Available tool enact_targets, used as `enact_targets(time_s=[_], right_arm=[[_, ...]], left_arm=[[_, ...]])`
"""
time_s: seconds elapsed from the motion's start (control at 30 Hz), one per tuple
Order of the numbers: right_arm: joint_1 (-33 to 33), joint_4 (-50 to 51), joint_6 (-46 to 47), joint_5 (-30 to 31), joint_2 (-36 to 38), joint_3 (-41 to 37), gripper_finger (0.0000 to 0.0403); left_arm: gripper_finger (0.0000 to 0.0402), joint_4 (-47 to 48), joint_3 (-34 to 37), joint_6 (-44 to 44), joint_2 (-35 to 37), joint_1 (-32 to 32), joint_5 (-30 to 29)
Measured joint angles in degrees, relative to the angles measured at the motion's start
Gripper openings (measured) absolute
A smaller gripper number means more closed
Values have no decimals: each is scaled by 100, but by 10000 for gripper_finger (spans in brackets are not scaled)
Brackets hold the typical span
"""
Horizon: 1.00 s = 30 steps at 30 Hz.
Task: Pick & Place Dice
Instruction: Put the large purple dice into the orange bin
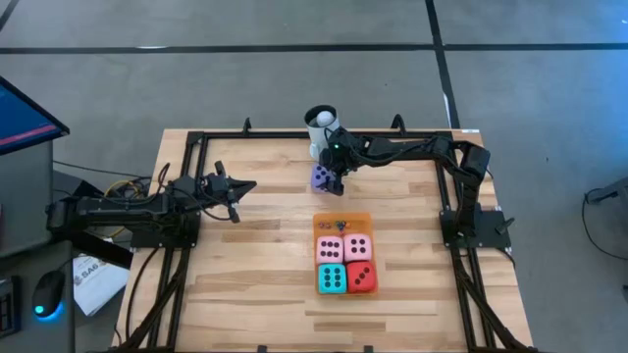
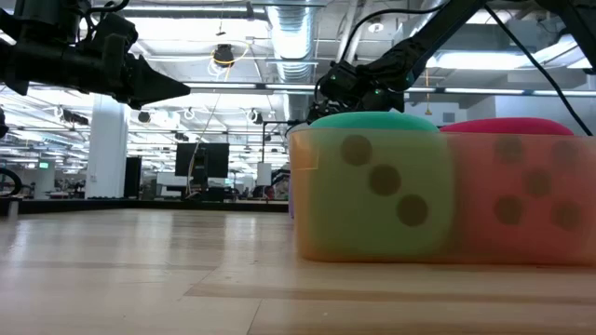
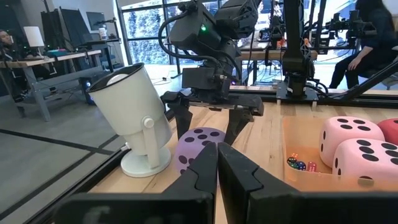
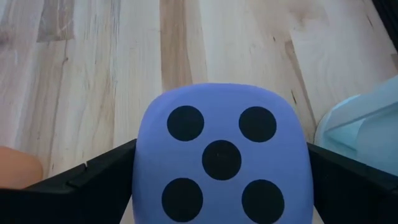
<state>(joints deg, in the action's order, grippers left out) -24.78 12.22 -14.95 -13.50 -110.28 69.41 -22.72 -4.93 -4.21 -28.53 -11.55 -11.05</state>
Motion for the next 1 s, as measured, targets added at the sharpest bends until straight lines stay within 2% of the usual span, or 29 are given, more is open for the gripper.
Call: enact_targets(time_s=[0.23, 1.0], right_arm=[[9, -194, 758, 3, -13, -7, 400], [-4, -194, 795, 1, -15, -7, 400]], left_arm=[[1, 0, 0, 0, 0, 0, 0], [1, -1, 0, 0, 0, 0, -1]])
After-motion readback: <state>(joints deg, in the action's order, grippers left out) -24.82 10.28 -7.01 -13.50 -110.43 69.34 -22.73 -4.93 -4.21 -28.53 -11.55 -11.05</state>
